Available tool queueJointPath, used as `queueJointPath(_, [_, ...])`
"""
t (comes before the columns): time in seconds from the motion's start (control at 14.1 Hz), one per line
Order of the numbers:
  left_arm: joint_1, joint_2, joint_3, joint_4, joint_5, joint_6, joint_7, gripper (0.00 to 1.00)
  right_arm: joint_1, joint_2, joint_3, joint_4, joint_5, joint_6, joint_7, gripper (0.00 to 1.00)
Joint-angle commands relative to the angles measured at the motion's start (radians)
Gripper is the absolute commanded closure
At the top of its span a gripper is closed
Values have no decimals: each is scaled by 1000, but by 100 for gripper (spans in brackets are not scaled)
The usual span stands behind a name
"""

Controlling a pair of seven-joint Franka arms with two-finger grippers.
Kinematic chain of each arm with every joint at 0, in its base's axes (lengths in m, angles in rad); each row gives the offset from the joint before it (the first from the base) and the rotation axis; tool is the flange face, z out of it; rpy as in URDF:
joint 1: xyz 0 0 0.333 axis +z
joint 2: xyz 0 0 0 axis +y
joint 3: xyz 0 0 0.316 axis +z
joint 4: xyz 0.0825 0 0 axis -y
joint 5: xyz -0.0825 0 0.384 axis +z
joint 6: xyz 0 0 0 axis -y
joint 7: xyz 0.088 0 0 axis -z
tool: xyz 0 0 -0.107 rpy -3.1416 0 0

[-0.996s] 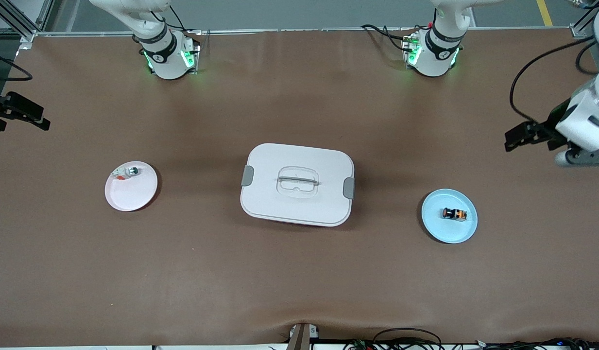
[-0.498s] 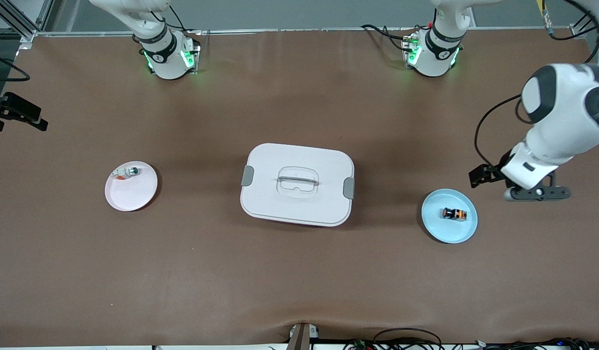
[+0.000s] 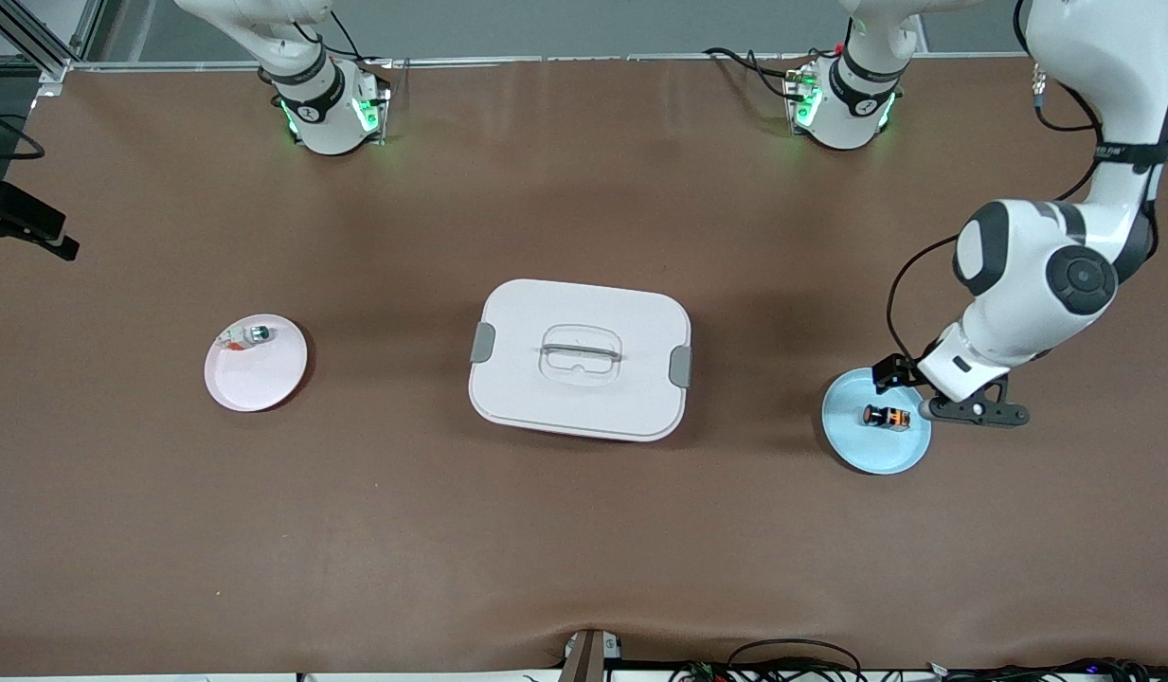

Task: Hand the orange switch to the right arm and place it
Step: 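Lower the left gripper and grasp the black-orange switch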

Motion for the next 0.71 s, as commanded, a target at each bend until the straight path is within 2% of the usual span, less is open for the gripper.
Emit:
queueJointPath(0.0, [5,50,2,3,18,63,58,0,-19,-1,7,9,13,0,8,0])
queueJointPath(0.64, [34,150,13,7,18,144,63,0,-60,39,7,9,15,0,0,0])
